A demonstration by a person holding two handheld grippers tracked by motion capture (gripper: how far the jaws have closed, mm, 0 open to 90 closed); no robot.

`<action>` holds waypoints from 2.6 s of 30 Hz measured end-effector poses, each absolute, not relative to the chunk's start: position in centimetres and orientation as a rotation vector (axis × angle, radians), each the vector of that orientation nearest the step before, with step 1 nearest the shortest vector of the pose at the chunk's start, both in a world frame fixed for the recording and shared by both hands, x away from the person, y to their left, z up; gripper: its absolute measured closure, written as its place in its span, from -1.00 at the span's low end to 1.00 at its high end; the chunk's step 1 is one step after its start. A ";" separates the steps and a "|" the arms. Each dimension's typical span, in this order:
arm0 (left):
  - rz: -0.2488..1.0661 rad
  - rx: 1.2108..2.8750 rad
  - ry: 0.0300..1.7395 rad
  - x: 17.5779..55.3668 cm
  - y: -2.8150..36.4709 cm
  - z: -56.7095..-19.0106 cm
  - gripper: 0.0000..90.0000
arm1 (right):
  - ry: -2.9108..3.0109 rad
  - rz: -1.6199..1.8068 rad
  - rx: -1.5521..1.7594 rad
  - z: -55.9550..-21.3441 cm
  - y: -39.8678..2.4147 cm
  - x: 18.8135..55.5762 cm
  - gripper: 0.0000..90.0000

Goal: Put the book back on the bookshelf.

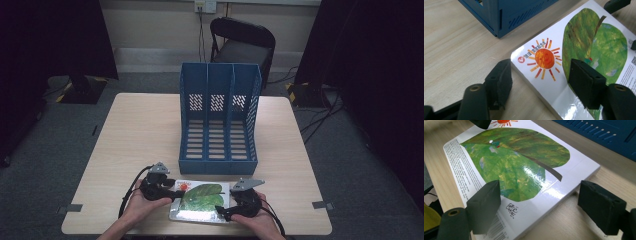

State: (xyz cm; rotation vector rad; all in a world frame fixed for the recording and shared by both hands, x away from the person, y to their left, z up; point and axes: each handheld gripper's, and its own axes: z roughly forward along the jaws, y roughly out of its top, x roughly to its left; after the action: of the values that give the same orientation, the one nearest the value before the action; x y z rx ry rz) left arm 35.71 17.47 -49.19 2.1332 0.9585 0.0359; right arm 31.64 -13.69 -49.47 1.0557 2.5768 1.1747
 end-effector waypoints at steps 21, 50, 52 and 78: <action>0.076 2.136 0.970 35.4 16.9 -49.2 -0.41 | 2.661 1.176 0.996 -49.6 -13.7 30.1 -0.73; -0.143 1.875 1.070 35.7 19.0 -48.3 -0.47 | 2.689 1.106 0.870 -49.7 -13.3 29.3 -0.82; -0.156 1.850 1.078 35.7 19.1 -48.3 -0.47 | 2.689 1.107 0.868 -49.7 -13.3 29.3 -0.82; -0.413 1.662 1.143 35.3 20.3 -48.6 -0.16 | 2.692 1.131 0.859 -49.8 -13.3 29.2 -0.85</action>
State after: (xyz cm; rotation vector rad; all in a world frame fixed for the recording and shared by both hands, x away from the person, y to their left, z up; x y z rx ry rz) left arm 35.29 20.25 -48.61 1.6622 1.1429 -0.4129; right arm 29.21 -13.30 -49.78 0.8588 2.6918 1.1311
